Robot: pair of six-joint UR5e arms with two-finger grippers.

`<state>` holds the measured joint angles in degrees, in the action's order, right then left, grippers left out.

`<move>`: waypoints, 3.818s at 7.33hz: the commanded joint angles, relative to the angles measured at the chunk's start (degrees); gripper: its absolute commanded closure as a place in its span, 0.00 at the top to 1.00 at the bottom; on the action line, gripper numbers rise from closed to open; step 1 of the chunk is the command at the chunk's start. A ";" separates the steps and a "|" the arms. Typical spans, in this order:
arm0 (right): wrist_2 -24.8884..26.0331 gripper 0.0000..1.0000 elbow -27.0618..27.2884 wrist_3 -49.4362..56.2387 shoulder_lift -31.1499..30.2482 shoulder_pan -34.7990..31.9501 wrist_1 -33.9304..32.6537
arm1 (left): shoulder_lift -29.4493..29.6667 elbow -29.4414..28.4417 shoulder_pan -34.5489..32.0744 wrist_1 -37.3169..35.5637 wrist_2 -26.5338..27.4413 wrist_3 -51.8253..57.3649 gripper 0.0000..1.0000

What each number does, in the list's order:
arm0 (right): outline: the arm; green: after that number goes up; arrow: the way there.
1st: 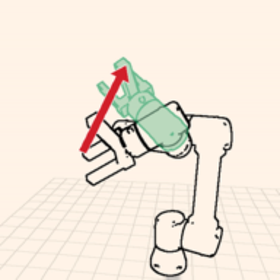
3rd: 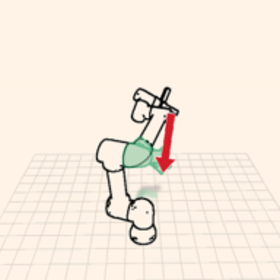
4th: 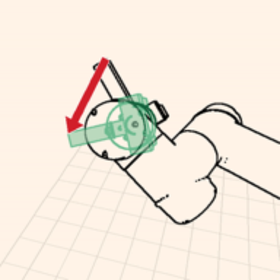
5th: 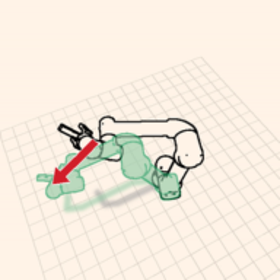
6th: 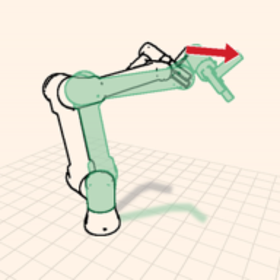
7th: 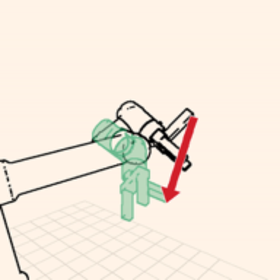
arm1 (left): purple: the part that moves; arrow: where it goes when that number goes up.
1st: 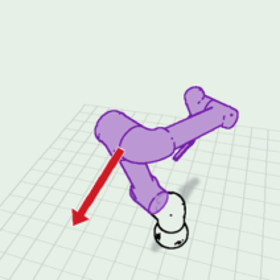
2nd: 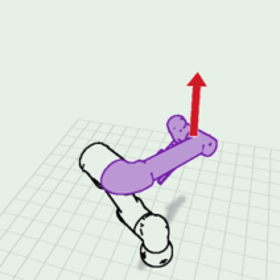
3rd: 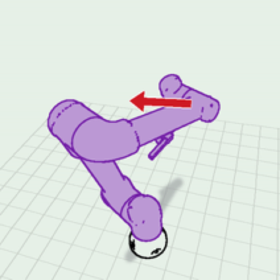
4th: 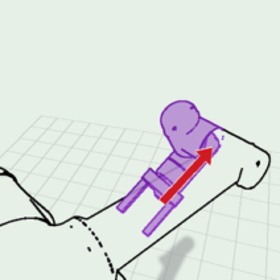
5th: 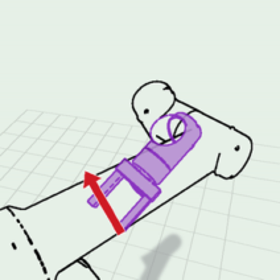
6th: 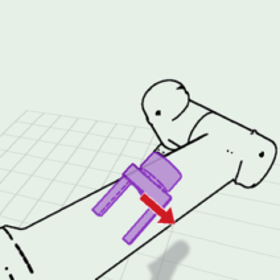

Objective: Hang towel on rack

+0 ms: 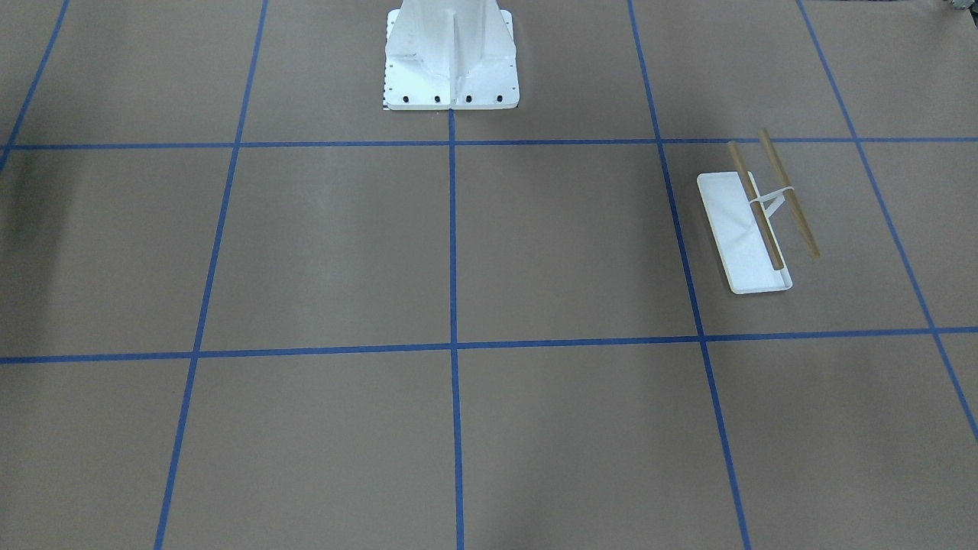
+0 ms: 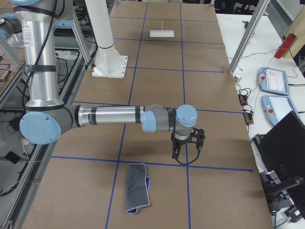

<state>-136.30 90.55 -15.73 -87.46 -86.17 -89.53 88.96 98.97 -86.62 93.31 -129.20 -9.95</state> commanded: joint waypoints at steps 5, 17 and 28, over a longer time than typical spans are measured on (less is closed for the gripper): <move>0.77 1.00 -4.31 3.42 -4.01 1.18 8.88 | -0.81 0.44 -0.04 0.30 -3.08 -0.51 0.99; 2.53 1.00 -6.44 1.22 -15.10 12.61 18.43 | -0.81 0.61 -0.04 1.26 -3.16 0.11 0.99; 3.85 0.03 -6.70 1.31 -14.75 12.79 19.13 | -0.63 0.79 -0.12 1.17 -6.50 0.20 0.99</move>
<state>-132.29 83.89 -14.44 -102.22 -73.39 -70.40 88.19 99.86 -86.74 94.50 -135.68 -9.76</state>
